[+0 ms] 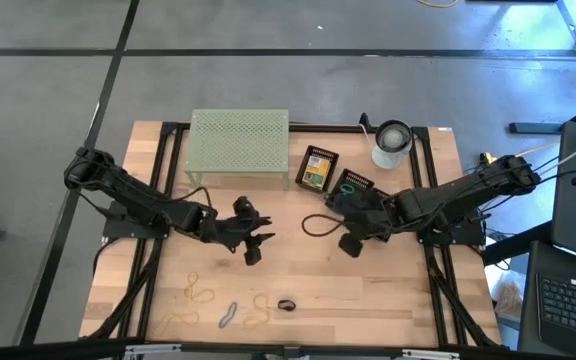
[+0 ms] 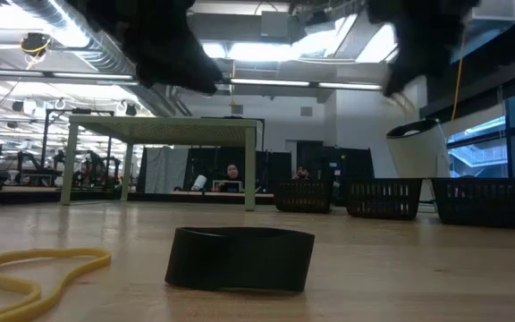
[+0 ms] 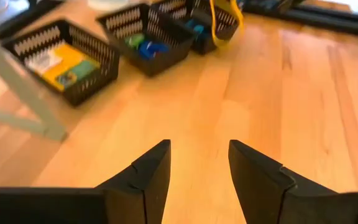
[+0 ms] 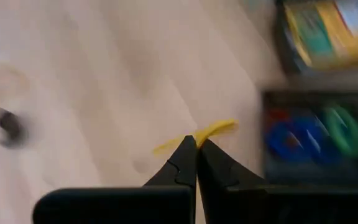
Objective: Pick & Place Office Desk Supplies
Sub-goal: Put the yellow rubber band into the bottom black bin
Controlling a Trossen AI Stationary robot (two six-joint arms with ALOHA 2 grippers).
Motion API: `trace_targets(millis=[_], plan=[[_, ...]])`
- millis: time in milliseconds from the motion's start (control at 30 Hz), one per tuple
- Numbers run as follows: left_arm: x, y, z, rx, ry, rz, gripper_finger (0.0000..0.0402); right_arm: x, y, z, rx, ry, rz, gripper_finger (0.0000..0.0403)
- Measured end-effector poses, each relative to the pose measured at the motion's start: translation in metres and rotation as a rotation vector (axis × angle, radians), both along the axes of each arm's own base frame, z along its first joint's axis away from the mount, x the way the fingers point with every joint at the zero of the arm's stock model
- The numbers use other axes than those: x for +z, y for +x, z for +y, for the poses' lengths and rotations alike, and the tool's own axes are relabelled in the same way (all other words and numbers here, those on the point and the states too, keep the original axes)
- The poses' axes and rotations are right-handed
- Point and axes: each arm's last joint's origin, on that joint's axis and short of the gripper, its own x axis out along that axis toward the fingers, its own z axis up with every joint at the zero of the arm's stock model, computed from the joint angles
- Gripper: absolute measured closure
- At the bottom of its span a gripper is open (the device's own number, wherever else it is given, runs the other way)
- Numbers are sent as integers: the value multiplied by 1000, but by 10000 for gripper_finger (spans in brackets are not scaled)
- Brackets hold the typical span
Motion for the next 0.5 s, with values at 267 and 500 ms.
trace_targets(millis=[267,500], plan=[[-4,-9,-16,-22,-24,32,251,-10,-32,-11,-174,-64,308,399],[-4,-14,-29,-70,-26,33,251,-9,-50,-21,-287,-172,454,399]])
